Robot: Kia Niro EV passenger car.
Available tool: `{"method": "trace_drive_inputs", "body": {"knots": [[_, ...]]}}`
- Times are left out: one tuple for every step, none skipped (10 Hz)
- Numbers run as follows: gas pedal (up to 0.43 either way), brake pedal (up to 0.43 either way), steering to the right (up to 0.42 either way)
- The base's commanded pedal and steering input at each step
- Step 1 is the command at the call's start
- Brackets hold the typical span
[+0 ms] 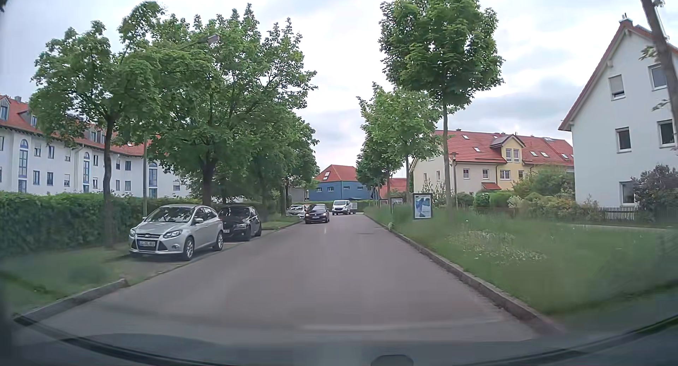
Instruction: Follow the waypoints while adhering to traffic rules and regulations
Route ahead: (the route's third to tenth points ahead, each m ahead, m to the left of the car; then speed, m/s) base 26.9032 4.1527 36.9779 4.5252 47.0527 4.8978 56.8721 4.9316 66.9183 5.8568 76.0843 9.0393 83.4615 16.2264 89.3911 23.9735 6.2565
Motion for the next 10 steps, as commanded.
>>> {"method": "trace_drive_inputs", "body": {"knots": [[0.02,0.0,0.001],[0.02,0.0,-0.002],[0.02,0.0,-0.002],[0.02,0.0,-0.002],[0.02,0.0,-0.004],[0.028,0.0,-0.005],[0.028,0.0,-0.005],[0.028,0.0,-0.005],[0.028,0.0,-0.006],[0.028,0.0,-0.006]]}}
